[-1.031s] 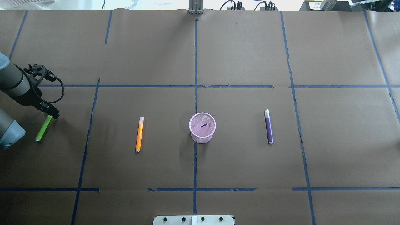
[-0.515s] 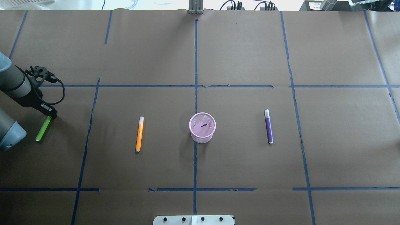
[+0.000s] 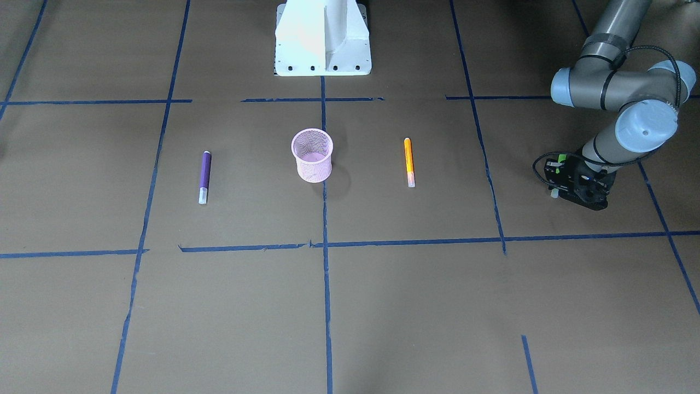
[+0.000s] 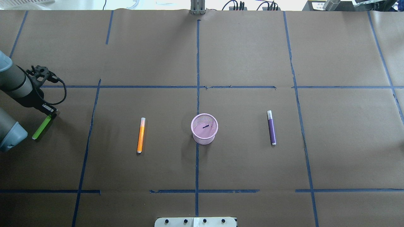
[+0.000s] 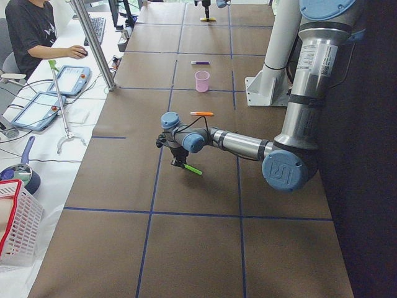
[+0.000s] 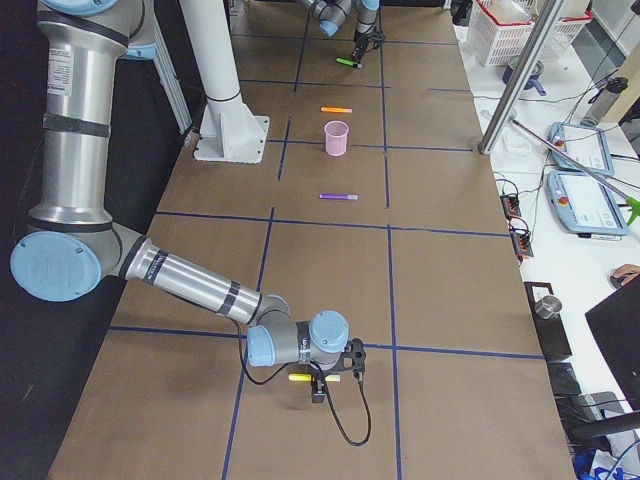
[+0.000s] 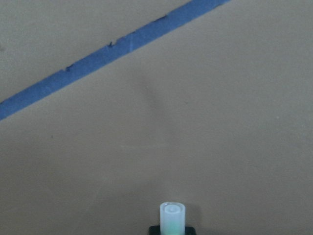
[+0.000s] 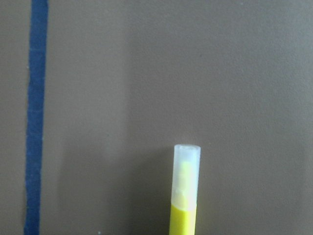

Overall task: Collect pens into pen holder
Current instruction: 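Close the left gripper on the green highlighter and lift it, then carry the green highlighter with the left gripper over the cup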

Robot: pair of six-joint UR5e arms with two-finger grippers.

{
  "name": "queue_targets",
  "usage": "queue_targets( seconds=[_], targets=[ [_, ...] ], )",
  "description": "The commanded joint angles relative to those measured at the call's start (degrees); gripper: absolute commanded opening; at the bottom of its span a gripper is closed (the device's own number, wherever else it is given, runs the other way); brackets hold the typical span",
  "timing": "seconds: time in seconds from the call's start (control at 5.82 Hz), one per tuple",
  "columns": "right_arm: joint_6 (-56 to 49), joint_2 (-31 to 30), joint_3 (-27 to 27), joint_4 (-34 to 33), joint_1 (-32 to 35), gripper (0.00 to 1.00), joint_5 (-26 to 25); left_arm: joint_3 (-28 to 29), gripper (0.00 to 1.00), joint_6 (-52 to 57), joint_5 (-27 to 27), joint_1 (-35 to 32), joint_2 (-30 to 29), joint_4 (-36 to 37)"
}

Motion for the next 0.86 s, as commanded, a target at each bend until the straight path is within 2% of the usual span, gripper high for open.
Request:
queue_targets(
  seconds=[0.0,0.17,0.34,0.52,0.69],
  targets=[
    [0.0,0.0,0.0,0.0,0.0,1.00,0.0,-3.8,0.01,0.2,-0.5,-0.5,0.1,0.5],
    [0.0,0.0,0.0,0.0,0.0,1.00,0.0,-7.9,0.00,0.2,-0.4,-3.1,-0.2,1.4],
    [0.0,0.0,0.0,0.0,0.0,1.00,0.1,-8.5,0.00,0.1,-0.4,-5.2,-3.2,1.4],
    [0.0,0.0,0.0,0.0,0.0,1.00,0.1,-8.2,0.00,-1.2,-0.1,-5.6,-9.0,1.7],
    [0.1,0.0,0.1,0.0,0.0,1.00,0.1,-7.8,0.00,-7.3,-0.2,-5.4,-15.8,1.9]
  ],
)
